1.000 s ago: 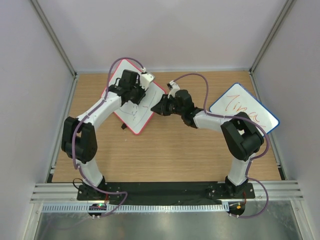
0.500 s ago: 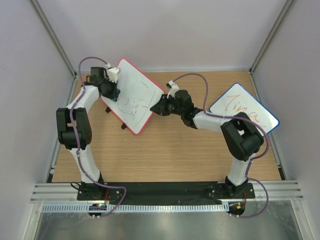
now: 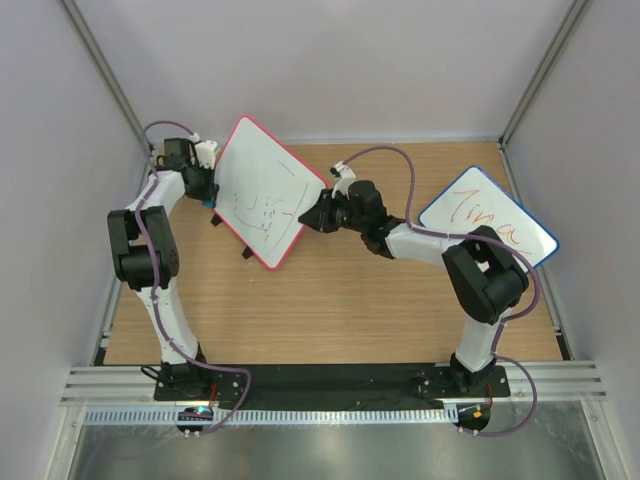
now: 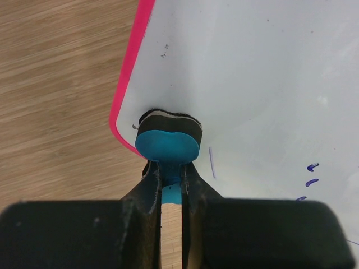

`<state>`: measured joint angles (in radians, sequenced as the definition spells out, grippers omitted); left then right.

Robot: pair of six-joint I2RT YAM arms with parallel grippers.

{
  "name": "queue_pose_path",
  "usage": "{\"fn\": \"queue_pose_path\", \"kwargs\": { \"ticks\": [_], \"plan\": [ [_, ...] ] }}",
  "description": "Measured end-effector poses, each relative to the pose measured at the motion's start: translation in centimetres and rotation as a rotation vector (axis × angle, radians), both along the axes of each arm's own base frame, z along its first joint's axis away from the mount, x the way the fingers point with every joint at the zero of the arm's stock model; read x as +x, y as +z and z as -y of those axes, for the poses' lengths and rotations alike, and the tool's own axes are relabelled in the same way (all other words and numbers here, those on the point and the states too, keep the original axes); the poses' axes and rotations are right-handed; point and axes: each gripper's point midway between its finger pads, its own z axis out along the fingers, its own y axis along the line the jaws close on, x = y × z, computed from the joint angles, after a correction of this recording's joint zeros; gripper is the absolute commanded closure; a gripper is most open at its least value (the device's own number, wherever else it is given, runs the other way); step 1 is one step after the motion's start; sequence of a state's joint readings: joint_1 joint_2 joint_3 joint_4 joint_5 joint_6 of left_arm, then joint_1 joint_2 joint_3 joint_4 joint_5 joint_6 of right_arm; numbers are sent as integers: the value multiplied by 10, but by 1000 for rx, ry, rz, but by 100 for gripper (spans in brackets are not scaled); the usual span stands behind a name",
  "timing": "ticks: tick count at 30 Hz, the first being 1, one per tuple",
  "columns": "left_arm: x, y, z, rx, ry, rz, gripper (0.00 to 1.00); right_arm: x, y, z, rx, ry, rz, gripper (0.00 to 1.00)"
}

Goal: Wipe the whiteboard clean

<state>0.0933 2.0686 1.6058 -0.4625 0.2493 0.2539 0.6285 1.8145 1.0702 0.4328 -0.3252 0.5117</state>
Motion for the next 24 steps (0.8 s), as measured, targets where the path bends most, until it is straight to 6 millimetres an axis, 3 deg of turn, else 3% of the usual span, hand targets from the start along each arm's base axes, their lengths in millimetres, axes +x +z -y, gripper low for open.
{"fn": "queue_pose_path", "kwargs": {
  "ticks": [3,5,14,18,24],
  "plan": [
    [-8,0,9,-3,-27,6,100,0,0,0,-1,0,0,99],
    [-20,2,25,4,-63,-3,100,0,-1,0,-1,-1,-1,99],
    [-73,33,135,28,-297,23,100,3,-3,8,-12,-27,-23,99],
    [-86,37,153,21,-345,23,100,3,-4,10,-15,-34,-31,99],
    [-85,37,151,14,-331,17,100,4,-4,10,-15,-34,-31,99]
  ]
}}
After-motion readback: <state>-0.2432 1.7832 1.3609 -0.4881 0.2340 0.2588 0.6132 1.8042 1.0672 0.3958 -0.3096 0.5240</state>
